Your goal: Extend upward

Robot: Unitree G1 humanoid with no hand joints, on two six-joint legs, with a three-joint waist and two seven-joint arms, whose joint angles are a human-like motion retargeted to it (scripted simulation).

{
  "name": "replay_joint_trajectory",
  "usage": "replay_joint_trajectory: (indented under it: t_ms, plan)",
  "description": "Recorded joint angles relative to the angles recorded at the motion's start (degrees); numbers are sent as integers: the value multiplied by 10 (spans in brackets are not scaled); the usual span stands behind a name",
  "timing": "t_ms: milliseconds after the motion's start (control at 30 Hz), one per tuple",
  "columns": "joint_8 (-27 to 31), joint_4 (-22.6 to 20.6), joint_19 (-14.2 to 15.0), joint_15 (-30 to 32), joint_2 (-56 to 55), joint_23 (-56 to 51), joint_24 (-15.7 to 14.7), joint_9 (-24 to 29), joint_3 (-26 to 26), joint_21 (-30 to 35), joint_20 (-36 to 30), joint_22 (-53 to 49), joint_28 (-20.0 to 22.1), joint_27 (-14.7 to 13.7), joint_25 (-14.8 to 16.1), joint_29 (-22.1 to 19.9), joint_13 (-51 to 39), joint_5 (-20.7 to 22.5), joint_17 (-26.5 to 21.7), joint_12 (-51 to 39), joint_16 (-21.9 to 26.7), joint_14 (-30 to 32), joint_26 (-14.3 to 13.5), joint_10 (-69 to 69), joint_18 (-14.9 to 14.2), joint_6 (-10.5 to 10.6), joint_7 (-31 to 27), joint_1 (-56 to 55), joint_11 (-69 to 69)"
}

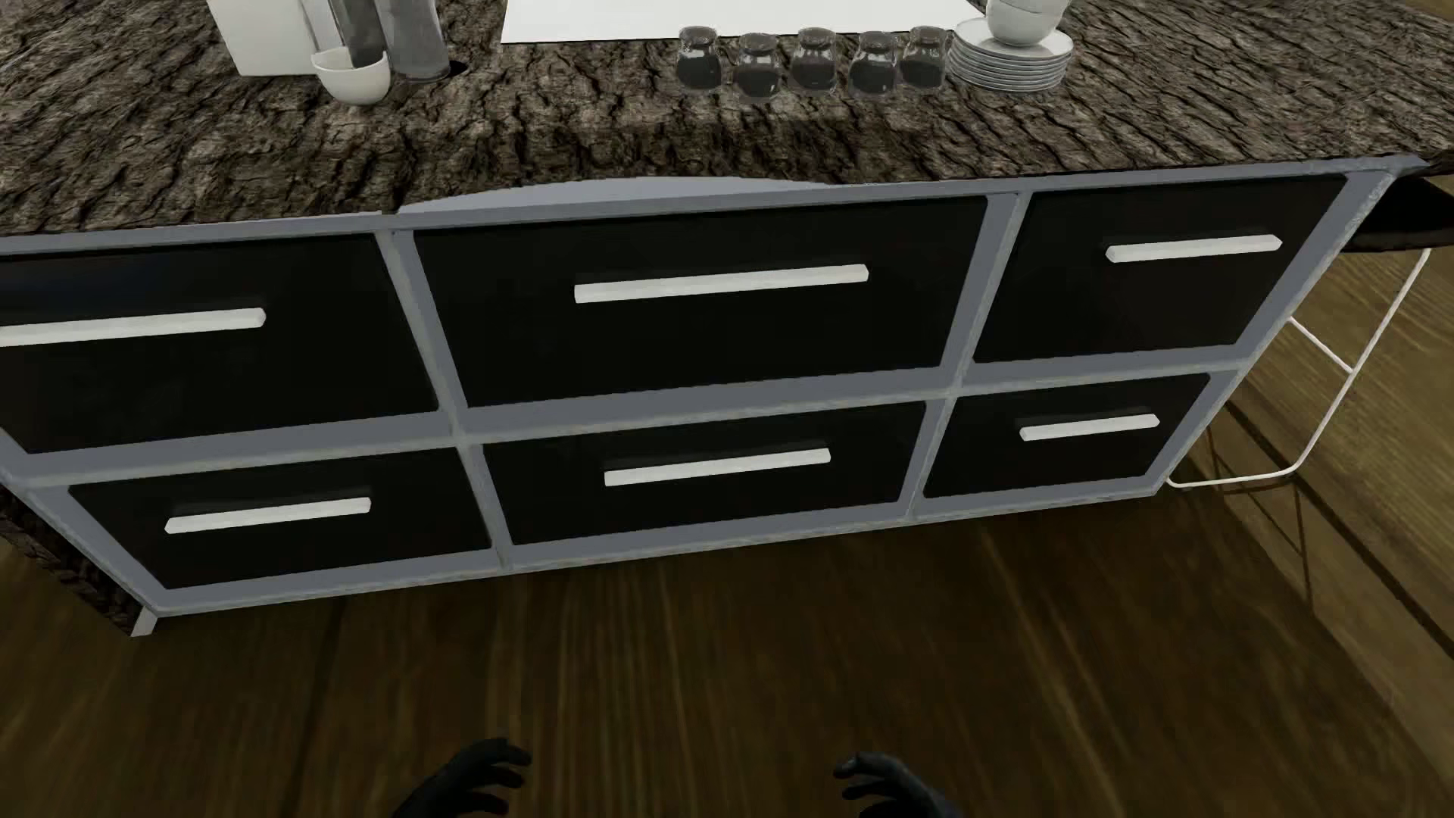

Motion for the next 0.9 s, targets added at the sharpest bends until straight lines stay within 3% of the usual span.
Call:
replay_joint_trajectory:
  t_ms: [33, 67, 333, 533, 700, 833, 900]
  plan:
    - [0, 5, 0, -8, -3, 3, 0, -4, 7, 2, 11, 2, 0, 0, 0, 0, -1, 4, 1, 3, -2, -2, 0, -5, 0, 3, 0, 6, 1]
    - [0, 6, 0, -15, -6, 6, 0, -6, 9, -3, -36, 2, 0, 0, 0, 0, 3, 5, 2, -3, 3, -2, 0, -5, 0, 1, 0, 6, 8]
    - [0, 6, 0, -15, -3, 13, 0, -4, 9, -11, -37, -4, 0, 0, 0, 0, -10, 4, 6, -10, 6, -1, 0, -5, 0, 0, 0, 8, 7]
    - [0, 8, 0, -16, -5, 1, 0, -6, 14, -16, -75, -21, 0, 0, 0, 0, -83, 5, -10, -77, 26, 4, 0, -6, 0, 8, 0, 9, 9]
    - [0, 5, 0, -9, -5, -41, 0, -5, 26, -43, -104, -74, 0, 0, 0, 0, -245, 4, -73, -253, 86, 9, 0, -7, 0, 14, 0, 11, 7]
    - [0, 4, 0, -6, -3, -37, 0, -6, 34, -62, -105, -84, 0, 0, 0, 0, -460, 4, -154, -488, 152, 10, 0, -7, 0, 17, 0, 13, 6]
    - [0, 2, 0, -3, -3, -27, 0, -10, 36, -32, -135, -71, 0, 0, 0, 0, -589, 4, -208, -617, 196, 10, 0, -8, 0, 17, 0, 14, 6]
